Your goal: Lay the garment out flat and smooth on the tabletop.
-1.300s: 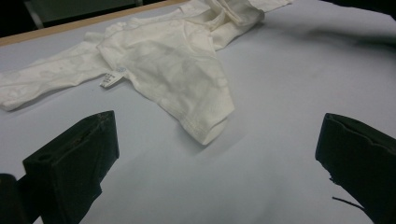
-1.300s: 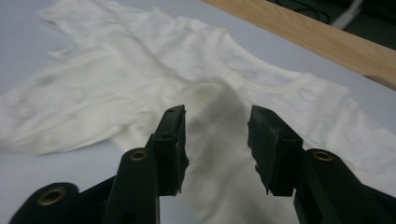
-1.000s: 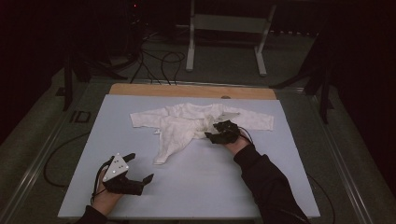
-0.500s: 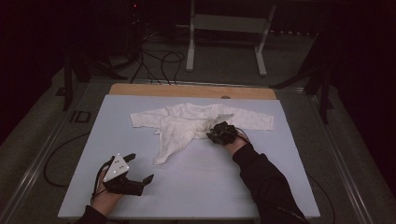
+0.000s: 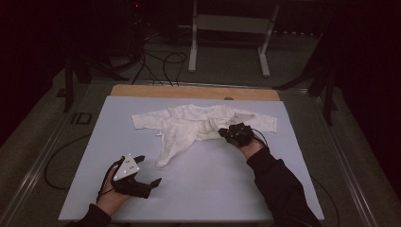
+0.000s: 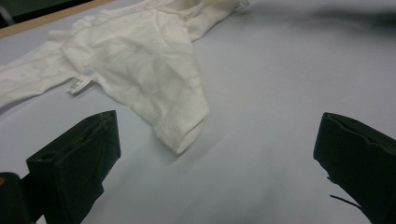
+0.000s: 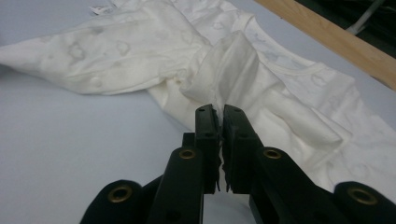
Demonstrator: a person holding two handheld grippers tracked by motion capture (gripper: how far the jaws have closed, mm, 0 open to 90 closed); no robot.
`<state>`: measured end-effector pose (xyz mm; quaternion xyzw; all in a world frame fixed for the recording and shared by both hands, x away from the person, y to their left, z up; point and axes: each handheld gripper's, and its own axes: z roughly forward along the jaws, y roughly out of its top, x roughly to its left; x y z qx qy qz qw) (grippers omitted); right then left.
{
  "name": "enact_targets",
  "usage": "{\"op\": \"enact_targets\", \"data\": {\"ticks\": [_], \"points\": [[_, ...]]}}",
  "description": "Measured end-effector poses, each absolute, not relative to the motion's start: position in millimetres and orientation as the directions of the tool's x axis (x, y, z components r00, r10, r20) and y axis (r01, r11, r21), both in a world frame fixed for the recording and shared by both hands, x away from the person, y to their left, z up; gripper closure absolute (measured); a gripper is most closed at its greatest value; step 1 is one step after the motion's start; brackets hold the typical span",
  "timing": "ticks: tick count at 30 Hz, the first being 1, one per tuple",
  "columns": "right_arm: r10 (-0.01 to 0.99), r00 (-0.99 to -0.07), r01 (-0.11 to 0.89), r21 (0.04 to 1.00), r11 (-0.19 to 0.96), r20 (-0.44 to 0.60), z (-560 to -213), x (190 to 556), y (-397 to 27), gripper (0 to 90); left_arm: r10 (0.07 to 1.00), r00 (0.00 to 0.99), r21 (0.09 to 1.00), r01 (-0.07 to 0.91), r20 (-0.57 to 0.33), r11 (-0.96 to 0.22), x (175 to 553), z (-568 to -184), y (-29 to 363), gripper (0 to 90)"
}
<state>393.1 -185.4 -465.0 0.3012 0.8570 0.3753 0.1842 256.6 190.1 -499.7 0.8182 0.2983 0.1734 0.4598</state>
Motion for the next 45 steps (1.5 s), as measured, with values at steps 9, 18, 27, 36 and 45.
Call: {"op": "enact_targets", "data": {"ticks": [9,18,27,36,45], "points": [[0.629,-0.773,0.361,0.759,0.541,-0.081,-457.0,364.6,-198.2,86.1,0.629,0.776,0.818,0.332,0.046,-0.470,267.9,-505.3,177.4,10.1],[0.639,-0.767,0.379,0.764,0.522,-0.057,-461.5,358.3,-205.3,86.1,0.649,0.736,0.696,0.364,0.193,-0.619,291.4,-518.7,161.4,39.0],[0.639,-0.767,0.376,0.766,0.521,-0.057,-459.6,357.6,-207.6,86.1,0.624,0.759,0.693,0.348,0.186,-0.631,298.1,-517.1,161.5,86.4],[0.625,-0.779,0.358,0.779,0.515,-0.055,-442.3,339.5,-218.7,86.1,0.609,0.781,0.755,0.313,0.141,-0.576,280.5,-474.1,167.6,87.5],[0.586,-0.810,0.369,0.744,0.557,-0.036,-438.0,293.9,-228.1,86.1,0.543,0.835,0.743,0.308,0.087,-0.594,243.1,-463.1,165.0,87.3]]}}
